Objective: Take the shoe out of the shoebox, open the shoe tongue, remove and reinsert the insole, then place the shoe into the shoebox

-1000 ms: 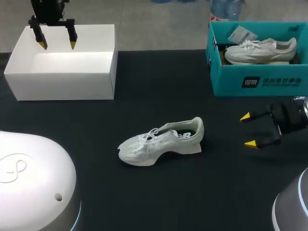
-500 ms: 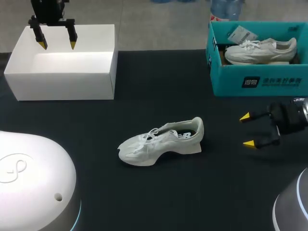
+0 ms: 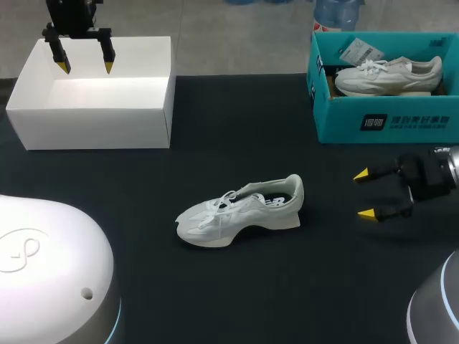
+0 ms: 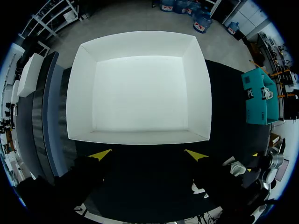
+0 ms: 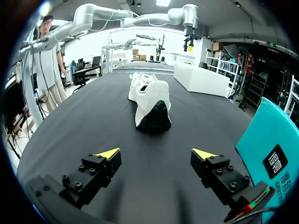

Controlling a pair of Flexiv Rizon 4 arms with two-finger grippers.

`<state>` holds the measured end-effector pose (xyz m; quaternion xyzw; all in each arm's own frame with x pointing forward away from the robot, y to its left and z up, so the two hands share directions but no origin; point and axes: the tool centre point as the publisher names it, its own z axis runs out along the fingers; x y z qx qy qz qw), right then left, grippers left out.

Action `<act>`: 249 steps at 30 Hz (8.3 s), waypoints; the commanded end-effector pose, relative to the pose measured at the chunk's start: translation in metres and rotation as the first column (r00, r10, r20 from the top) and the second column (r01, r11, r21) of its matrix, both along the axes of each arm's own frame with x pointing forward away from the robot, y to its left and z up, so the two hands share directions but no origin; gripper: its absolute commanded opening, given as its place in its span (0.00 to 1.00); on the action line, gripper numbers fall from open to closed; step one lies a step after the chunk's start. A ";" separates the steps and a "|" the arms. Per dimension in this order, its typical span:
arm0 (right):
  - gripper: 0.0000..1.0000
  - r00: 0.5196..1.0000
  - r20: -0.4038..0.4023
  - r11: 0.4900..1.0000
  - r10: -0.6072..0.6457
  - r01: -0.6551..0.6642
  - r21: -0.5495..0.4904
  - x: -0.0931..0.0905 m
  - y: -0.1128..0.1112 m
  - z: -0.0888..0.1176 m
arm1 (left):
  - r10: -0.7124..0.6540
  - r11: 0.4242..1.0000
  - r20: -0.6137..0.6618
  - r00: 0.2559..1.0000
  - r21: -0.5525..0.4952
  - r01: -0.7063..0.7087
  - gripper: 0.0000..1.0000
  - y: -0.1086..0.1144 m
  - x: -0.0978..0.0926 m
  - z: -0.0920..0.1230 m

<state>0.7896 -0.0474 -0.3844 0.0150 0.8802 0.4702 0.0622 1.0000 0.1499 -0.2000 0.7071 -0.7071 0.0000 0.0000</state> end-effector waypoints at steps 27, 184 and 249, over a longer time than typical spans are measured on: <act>1.00 0.972 -0.058 0.971 0.226 -0.221 0.087 0.041 0.101 -0.030 | 0.000 1.000 0.000 1.000 0.000 0.000 1.00 0.000 0.000 0.000; 0.00 0.985 -0.171 0.992 -0.032 0.052 0.113 -0.028 0.147 -0.040 | 0.221 0.974 0.096 0.971 0.025 -0.224 1.00 -0.095 -0.111 0.001; 0.00 0.985 -0.171 0.992 -0.032 0.052 0.113 -0.028 0.147 -0.040 | -0.135 0.990 -0.016 0.991 0.028 0.135 1.00 -0.315 -0.244 -0.098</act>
